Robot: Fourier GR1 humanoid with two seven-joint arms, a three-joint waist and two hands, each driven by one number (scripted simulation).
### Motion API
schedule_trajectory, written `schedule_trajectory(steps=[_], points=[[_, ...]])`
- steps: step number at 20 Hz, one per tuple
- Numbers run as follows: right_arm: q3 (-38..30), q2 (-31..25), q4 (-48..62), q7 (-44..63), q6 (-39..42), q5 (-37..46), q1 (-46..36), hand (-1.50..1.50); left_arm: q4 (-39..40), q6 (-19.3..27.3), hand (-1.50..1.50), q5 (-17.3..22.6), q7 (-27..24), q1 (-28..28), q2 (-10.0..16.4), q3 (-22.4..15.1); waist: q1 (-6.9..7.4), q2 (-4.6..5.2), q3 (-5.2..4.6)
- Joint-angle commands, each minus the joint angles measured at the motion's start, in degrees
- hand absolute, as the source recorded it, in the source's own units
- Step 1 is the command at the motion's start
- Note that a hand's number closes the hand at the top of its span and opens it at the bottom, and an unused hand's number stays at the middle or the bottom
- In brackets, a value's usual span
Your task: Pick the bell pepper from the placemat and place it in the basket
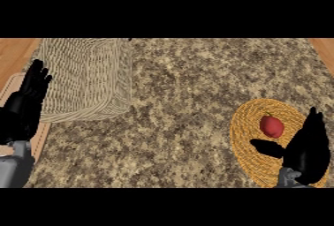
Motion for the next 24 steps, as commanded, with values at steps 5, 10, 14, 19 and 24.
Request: schedule_trajectory(steps=[5, 10, 14, 19, 24], points=[[-0.93, 1.23, 5.48, -3.61, -5.91, -0.22, 0.8, -1.5, 5.84, -0.5, 0.0, -0.39, 1.03, -0.09, -2.52, 0.13, -0.34, 1.17, -1.14], [-2.95, 1.91, 9.19, -0.94, -4.49, 1.44, -2.21, -1.5, 4.01, 0.34, 0.0, -2.41, 0.42, 1.42, -4.96, -1.81, -0.11, 1.14, -1.15], [-4.99, 1.43, 11.7, -2.78, -6.09, 0.09, -0.94, -1.5, 4.06, -0.34, 0.0, -2.97, 1.93, -0.67, -4.51, -1.47, -0.34, 1.13, -1.13], [-6.33, 0.51, 12.34, -3.23, -4.72, -0.77, -3.49, -1.5, 3.08, -1.68, 0.0, -2.67, 2.86, 1.07, -3.78, 0.31, -0.13, 1.01, -1.15], [-7.46, 0.27, 16.57, -5.04, -6.27, -2.28, -5.26, -1.5, 2.4, -0.74, 0.0, -4.64, 0.78, 2.86, -6.45, -1.22, -0.01, 1.03, -1.14]])
